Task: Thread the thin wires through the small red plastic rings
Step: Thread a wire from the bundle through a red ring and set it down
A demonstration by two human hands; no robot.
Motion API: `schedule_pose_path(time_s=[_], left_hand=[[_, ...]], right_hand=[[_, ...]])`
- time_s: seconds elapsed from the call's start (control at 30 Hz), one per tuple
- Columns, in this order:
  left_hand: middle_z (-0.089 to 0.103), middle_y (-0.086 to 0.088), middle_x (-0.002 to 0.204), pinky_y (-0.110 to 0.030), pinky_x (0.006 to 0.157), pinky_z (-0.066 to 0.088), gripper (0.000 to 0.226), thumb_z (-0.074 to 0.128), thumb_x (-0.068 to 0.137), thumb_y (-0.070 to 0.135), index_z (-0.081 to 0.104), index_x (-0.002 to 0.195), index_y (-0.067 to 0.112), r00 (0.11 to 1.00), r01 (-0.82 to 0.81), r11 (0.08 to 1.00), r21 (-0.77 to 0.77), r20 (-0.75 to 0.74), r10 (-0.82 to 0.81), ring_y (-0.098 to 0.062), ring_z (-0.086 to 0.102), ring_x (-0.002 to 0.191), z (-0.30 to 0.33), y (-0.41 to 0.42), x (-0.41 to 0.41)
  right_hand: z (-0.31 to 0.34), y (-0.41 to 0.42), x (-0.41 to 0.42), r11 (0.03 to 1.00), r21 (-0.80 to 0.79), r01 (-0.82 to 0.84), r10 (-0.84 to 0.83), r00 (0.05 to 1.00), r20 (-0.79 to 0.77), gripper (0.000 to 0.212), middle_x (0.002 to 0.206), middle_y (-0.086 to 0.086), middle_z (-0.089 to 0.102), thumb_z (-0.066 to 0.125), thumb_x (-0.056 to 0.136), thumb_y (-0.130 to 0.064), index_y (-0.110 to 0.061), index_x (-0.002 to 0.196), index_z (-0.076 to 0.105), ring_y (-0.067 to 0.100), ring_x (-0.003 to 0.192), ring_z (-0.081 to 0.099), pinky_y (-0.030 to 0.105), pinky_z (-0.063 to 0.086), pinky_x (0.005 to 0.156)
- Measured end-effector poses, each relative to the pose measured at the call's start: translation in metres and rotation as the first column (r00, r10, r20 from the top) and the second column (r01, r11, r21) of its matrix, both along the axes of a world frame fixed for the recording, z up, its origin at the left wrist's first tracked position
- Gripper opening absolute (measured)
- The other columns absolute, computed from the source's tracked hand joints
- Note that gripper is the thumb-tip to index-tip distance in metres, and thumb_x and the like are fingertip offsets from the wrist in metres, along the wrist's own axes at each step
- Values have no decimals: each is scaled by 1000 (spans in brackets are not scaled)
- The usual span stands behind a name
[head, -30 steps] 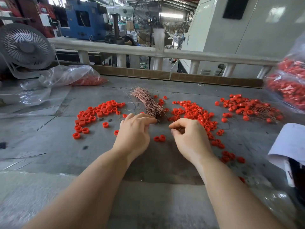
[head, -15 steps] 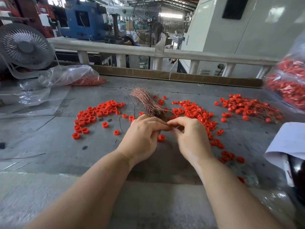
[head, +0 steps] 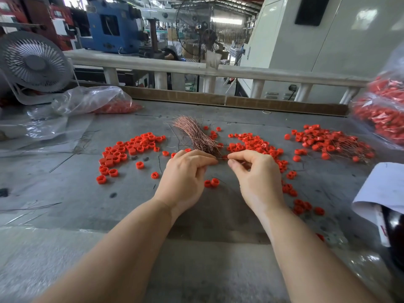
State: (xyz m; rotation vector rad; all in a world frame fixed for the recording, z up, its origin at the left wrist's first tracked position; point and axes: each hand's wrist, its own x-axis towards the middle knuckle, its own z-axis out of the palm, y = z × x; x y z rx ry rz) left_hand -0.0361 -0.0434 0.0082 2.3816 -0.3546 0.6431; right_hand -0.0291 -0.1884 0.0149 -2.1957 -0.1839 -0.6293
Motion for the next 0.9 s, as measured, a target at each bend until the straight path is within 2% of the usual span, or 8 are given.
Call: schedule_pose_path(time_s=[0.2,0.33,0.47,0.53,0.6,0.73,0.8,0.9], left_hand=[[67,1,112,-17,93,33,27,54,88,0,72,103,13,994,-104,990,-92,-36,101,-19,57,108,-2,3,5],[67,-1,109,-7,80,31,24,57,87,3,72,103,12,987,-143,976,-163,-90,130,-17,59,102,-1,4,6],[61,8,90,0,65,33,19,63,86,11,72,102,18,989,-123,969,-214,-109,102,-2,50,69,0,3,6],[54,16,76,-2,60,33,18,65,84,13,71,99,21,991,-111,957,-269,-109,84,2,48,60,0,3,5],[50,18,71,-5,59,34,16,67,83,13,70,96,24,991,-96,938,-334,-120,59,1,47,58,0,2,5],[62,6,76,-19,65,41,15,68,83,14,67,82,29,991,-57,892,-447,-134,-3,-4,53,65,1,3,5],[64,7,75,-18,68,44,16,68,82,12,66,77,27,991,-50,891,-451,-131,-10,-4,56,67,2,3,6],[63,10,71,-12,65,41,15,69,81,12,66,74,26,990,-62,910,-409,-140,4,0,53,63,1,3,7]], right_hand=[[2,-2,1,994,88,57,-62,996,59,8,75,-6,66,65,85,-11,-14,84,72,14,72,62,31,51,71],[2,-2,3,992,120,48,-56,996,63,9,70,-7,64,65,85,-10,-15,82,72,11,68,60,28,50,67],[1,-2,3,993,112,26,-32,998,58,9,69,-9,62,65,85,-11,-15,82,72,9,68,60,25,49,67],[1,-1,2,995,98,-6,0,999,54,8,70,-8,64,65,84,-11,-14,81,72,10,69,60,24,48,67],[1,-1,1,996,73,-47,44,998,44,9,71,-9,64,65,84,-10,-14,81,72,8,67,58,20,46,67],[-1,1,0,994,34,-107,106,994,31,9,72,-9,64,65,84,-10,-15,81,72,2,64,55,10,41,64],[-1,1,0,992,25,-120,120,992,30,9,71,-9,63,66,84,-10,-14,81,73,2,63,53,10,40,63],[-1,2,0,991,25,-130,129,991,30,8,70,-10,62,66,83,-9,-14,81,73,0,63,53,9,39,63]])
